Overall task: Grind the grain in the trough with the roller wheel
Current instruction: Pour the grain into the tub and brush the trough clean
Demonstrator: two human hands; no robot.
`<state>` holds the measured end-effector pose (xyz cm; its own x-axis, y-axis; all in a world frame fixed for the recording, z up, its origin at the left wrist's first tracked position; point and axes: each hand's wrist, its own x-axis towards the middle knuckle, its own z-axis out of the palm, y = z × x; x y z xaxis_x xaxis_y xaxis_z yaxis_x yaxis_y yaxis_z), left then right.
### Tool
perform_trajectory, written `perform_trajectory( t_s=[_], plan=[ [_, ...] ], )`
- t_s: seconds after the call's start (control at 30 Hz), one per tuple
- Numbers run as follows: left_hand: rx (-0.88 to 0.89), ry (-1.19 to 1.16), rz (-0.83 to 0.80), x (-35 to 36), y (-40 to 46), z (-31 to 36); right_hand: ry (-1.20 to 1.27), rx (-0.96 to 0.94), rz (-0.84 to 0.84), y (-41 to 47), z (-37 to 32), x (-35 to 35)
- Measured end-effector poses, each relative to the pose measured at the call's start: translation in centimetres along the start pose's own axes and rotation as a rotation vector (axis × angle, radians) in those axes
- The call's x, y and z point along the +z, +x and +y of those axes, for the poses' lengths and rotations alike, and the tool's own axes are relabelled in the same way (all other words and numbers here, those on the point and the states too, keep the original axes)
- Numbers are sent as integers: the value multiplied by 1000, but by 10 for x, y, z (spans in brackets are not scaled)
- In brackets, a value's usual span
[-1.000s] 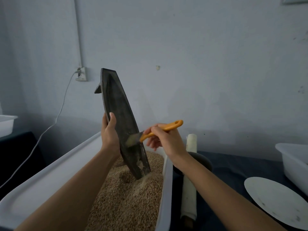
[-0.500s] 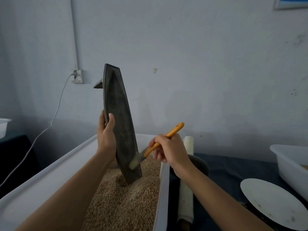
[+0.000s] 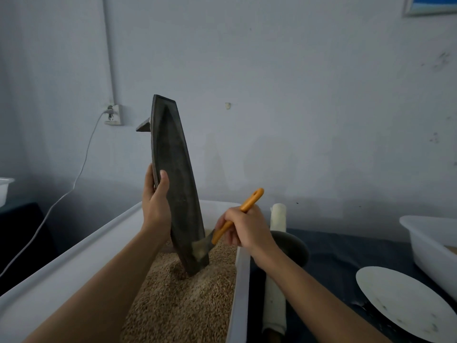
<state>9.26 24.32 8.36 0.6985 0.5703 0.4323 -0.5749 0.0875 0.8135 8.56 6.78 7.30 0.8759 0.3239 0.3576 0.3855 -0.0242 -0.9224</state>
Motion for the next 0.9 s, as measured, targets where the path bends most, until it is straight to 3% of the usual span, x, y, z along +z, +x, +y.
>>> perform_trajectory(
  t_s=[0.27, 0.43, 0.7, 0.9],
  plan=[
    [-7, -20, -57, 4, -4, 2, 239, -191, 25, 28, -25, 26],
    [-11, -19, -54, 4, -6, 3, 239, -61, 4, 33, -20, 39],
    [-24, -3, -27, 3, -3, 1, -106, 188, -70, 17, -27, 5],
    [-5, 5, -42, 4, -5, 2, 35, -118, -10, 24, -41, 15]
  ],
)
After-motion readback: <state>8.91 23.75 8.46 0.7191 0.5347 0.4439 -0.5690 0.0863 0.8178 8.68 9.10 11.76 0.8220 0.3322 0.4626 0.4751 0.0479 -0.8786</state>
